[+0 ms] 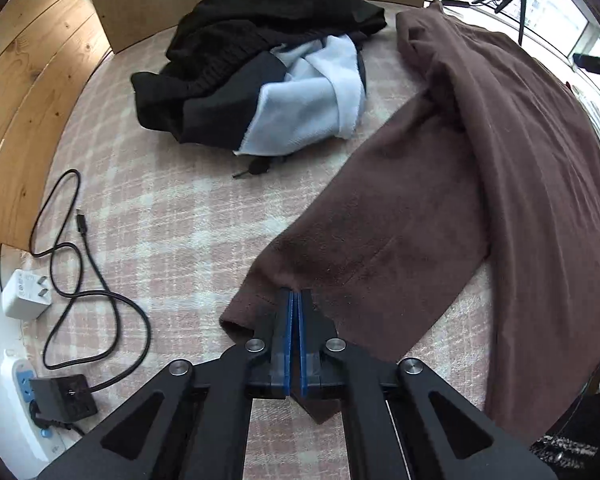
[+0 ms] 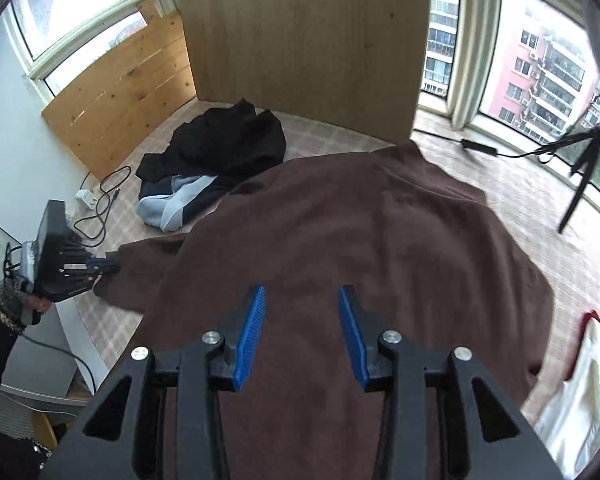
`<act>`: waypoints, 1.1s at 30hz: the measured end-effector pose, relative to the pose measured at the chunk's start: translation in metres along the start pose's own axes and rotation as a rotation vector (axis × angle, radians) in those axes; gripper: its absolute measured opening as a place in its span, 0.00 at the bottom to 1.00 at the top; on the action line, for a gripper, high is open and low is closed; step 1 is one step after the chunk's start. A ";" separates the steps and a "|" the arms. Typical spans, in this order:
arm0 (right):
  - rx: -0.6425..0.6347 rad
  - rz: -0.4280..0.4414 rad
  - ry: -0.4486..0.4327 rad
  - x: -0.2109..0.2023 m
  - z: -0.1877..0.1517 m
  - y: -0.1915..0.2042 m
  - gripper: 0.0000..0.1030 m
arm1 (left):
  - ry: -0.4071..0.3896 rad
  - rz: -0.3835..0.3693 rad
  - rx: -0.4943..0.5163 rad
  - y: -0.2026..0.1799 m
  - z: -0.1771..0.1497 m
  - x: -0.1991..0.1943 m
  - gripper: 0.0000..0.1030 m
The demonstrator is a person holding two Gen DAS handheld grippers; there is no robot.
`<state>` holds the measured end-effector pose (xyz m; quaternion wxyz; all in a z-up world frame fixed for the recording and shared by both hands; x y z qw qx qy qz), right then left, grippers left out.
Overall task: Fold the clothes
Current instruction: 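Grasp the brown sleeve cuff with the left gripper while the right gripper pinches the garment body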
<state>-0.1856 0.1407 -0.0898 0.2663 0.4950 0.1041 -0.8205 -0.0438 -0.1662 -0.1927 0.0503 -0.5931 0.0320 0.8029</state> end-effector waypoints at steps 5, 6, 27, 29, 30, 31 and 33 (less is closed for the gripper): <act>-0.033 0.011 0.137 0.081 0.004 -0.007 0.37 | -0.264 0.221 -0.097 0.090 0.053 -0.139 0.01; -0.044 0.017 0.159 0.090 0.002 -0.007 0.37 | -0.293 0.248 -0.131 0.108 0.057 -0.158 0.01; -0.326 0.059 0.122 0.130 0.095 0.081 0.38 | -0.106 0.231 -0.283 0.182 -0.096 -0.137 0.11; -0.355 0.188 0.099 0.119 0.087 0.115 0.38 | -0.109 0.198 -0.324 0.186 -0.112 -0.134 0.11; -0.407 0.224 0.098 0.116 0.080 0.135 0.38 | -0.114 0.179 -0.337 0.185 -0.117 -0.131 0.11; -0.461 0.254 0.098 0.115 0.072 0.154 0.38 | -0.116 0.159 -0.345 0.181 -0.121 -0.128 0.11; -0.597 0.234 0.116 0.124 0.059 0.188 0.38 | -0.109 0.133 -0.341 0.174 -0.127 -0.119 0.11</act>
Point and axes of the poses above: each gripper's, at about its wrist camera, not at the fingertips, and x roughly the way its jaws point, y to its left, z to its top, the point moved 8 cm from there along x, roughly the way its jaws point, and after that the axes turned 9 degrees about -x, right-handed, at the moved point
